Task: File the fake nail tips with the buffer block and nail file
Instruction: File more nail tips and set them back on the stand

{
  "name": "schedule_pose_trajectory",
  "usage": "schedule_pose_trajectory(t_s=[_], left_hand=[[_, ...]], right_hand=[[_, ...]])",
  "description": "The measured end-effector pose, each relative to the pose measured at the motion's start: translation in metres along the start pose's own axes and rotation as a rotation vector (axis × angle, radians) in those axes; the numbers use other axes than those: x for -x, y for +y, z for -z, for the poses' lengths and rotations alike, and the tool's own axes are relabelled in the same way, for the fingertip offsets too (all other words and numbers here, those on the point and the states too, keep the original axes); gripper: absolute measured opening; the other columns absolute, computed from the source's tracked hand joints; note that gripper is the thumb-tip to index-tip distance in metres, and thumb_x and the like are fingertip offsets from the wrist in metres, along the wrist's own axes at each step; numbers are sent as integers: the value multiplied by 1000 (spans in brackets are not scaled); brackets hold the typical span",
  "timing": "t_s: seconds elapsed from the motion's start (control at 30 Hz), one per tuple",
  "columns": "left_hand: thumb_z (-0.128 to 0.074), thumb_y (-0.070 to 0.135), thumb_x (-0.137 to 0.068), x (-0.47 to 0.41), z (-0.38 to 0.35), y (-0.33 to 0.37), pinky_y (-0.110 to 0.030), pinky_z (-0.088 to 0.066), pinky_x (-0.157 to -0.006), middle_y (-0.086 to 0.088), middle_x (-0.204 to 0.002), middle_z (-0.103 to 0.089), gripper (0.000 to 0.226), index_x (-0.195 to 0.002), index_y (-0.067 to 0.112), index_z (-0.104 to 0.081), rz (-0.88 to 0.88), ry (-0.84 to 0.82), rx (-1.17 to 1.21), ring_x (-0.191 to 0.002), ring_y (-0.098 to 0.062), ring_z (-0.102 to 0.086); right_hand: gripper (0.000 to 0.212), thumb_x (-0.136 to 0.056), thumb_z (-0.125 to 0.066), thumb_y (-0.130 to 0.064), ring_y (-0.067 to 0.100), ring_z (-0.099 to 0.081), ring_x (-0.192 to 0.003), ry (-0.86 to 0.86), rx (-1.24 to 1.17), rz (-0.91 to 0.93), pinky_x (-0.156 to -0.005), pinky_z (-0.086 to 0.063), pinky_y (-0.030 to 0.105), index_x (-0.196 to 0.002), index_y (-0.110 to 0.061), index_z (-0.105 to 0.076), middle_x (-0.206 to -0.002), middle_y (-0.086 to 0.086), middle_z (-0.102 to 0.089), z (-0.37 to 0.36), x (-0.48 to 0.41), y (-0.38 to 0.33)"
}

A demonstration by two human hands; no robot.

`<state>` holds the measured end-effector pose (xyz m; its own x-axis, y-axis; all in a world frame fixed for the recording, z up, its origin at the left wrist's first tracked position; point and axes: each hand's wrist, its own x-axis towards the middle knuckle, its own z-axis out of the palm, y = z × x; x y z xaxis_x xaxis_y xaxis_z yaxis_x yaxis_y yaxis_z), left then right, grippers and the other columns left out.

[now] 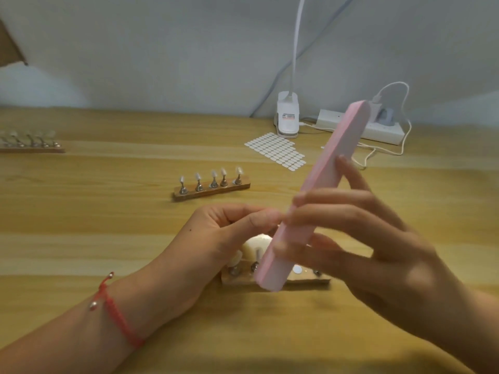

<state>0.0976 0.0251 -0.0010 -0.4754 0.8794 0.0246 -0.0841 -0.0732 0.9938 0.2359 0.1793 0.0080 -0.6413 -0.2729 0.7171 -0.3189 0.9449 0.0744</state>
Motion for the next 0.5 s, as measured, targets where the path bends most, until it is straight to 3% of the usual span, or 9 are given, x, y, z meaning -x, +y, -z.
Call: schedule_pose_trajectory(t_s=[0.13, 0.27, 0.4, 0.5], left_hand=[[-71, 47, -62, -1, 2, -4, -26, -40, -66, 10, -73, -70, 22, -72, 28, -77, 18, 21, -45, -64, 1, -61], [-73, 41, -70, 0, 3, -3, -34, -47, -73, -1, -85, -74, 25, -86, 22, -78, 14, -28, -34, -74, -13, -65], [-76, 44, -60, -1, 4, -5, -28, -38, -64, 7, -76, -70, 25, -77, 27, -78, 27, 5, -69, -65, -13, -53], [-74, 41, -67, -2, 5, -6, -32, -41, -69, -2, -81, -70, 30, -86, 19, -77, 25, -1, -33, -71, -18, -57]], right_hand=[[25, -89, -64, 1, 31, -60, -109, 60, 99, -98, -107, -38, 62, -112, -6, -68, -113, 12, -63, 10, -5, 13], [25, -101, -48, -8, 25, -58, -113, 2, -42, -12, -109, -35, 62, -112, -10, -70, -114, 12, -65, -2, 2, -3], [22, -92, -62, -3, 29, -59, -110, 62, 19, -148, -106, -40, 61, -113, -6, -65, -113, 15, -62, 6, -3, 11], [22, -99, -53, -5, 25, -59, -113, 14, -84, -56, -108, -38, 59, -110, -12, -70, -111, 12, -65, -5, 3, -5]])
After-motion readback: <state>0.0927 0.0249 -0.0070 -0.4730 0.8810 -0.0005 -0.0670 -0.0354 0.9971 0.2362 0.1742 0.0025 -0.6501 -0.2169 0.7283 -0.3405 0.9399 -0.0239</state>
